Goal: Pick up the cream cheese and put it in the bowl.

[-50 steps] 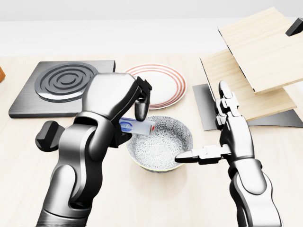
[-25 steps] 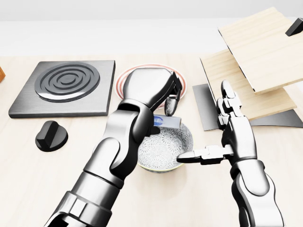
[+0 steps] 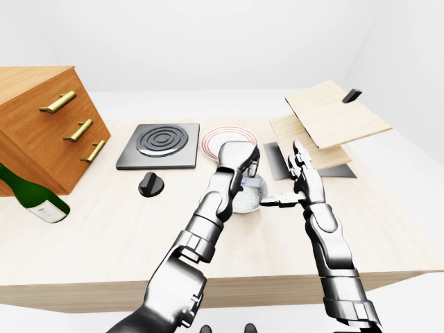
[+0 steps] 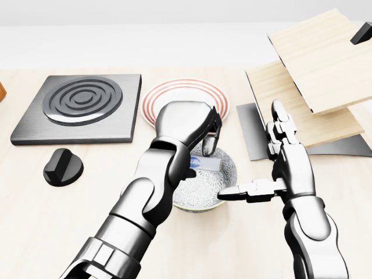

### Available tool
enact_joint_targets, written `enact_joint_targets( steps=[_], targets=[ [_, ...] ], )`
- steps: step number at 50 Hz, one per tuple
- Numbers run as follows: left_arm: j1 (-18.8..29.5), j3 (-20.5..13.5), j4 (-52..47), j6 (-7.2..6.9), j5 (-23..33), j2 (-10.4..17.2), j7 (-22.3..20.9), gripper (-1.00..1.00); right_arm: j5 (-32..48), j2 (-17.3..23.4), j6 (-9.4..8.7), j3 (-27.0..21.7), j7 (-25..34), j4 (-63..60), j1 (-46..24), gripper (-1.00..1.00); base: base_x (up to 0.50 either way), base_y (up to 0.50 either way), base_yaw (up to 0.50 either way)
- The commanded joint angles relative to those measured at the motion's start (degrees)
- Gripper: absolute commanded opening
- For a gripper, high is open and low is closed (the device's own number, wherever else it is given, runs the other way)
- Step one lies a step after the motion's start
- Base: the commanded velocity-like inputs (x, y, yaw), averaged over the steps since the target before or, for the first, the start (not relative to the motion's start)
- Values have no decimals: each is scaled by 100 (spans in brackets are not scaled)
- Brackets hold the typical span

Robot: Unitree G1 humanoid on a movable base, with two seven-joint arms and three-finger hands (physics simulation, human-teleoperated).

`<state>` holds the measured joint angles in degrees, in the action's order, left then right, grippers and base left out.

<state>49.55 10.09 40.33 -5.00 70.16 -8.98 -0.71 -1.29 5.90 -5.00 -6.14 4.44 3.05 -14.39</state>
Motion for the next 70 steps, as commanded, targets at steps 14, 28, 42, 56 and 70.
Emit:
enact_joint_targets(
  steps=[14,28,42,56,70],
  targets=[
    [50,56,224,0,-127,-208,268,-100,-48,5,0,14,-40,101,-78,100,0,0,0],
    [154,40,496,0,-173,-255,438,-100,-33,-1,0,26,-38,142,-88,100,0,0,0],
    [256,30,717,0,-178,-216,568,-100,-28,-2,0,26,-34,133,-81,100,0,0,0],
    [434,19,1168,0,-198,-167,805,-100,-30,-7,0,29,-33,168,-90,100,0,0,0],
    [339,-1,819,0,-3,-66,803,100,-23,-6,0,33,-26,175,-95,100,0,0,0]
  ],
)
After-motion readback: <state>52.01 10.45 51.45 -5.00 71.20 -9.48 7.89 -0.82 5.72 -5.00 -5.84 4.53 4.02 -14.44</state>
